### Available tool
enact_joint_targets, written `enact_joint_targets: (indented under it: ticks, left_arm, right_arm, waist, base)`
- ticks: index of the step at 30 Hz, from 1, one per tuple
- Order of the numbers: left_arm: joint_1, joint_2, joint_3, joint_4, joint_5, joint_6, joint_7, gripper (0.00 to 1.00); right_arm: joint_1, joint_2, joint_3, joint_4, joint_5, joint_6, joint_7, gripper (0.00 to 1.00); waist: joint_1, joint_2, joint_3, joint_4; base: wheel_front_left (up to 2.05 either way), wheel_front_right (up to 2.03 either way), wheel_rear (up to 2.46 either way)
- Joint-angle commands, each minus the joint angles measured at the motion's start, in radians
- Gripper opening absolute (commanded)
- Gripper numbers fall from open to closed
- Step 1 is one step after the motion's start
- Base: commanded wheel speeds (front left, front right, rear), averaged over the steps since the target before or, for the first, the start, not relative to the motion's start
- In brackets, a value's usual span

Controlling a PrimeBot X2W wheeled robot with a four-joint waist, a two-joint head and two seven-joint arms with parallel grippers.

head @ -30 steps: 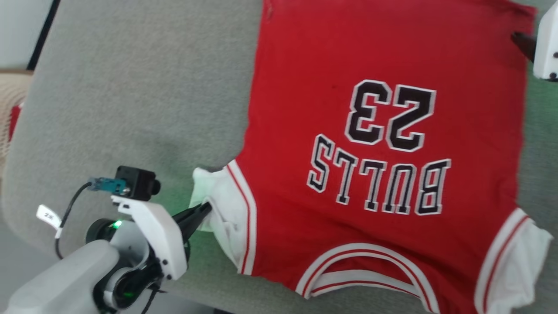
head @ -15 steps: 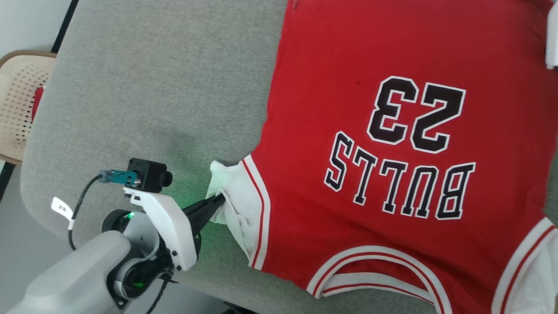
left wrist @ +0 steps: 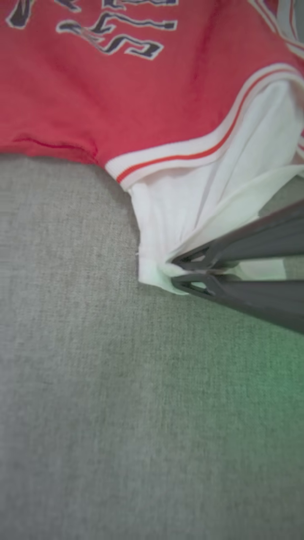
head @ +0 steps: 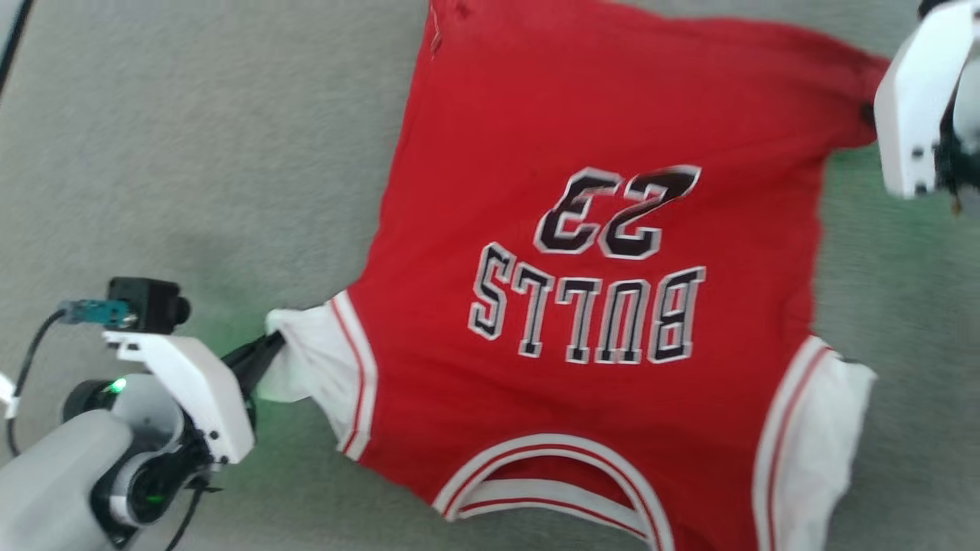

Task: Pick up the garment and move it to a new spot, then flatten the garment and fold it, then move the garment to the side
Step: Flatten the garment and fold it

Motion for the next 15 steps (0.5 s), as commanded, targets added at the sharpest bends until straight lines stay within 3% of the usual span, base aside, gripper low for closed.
enact_joint_targets:
  ticks: [1,8,15]
  left_arm:
    - [0.015,0.008,0.004,-0.004,-0.001,0.012,-0.007,0.0]
    - [0.048,0.073,0.019,-0.066,-0.01,0.052,-0.013,0.0]
    - [0.051,0.102,0.028,-0.112,-0.015,0.078,-0.008,0.0]
  right_arm:
    - [0.037,-0.016,0.005,-0.035,0.02,-0.002,0.011,0.0]
    - [0.289,-0.057,-0.052,-0.373,0.112,-0.002,0.095,0.0]
    - [0.602,0.022,-0.198,-0.636,0.1,-0.002,0.181,0.0]
  waist:
    - [0.0,0.0,-0.037,-0.05]
    - [0.0,0.0,-0.068,-0.128]
    - [0.0,0.0,-0.067,-0.164]
  base:
    - [0.0,0.0,0.0]
    - [0.0,0.0,0.0]
    - [0.0,0.0,0.0]
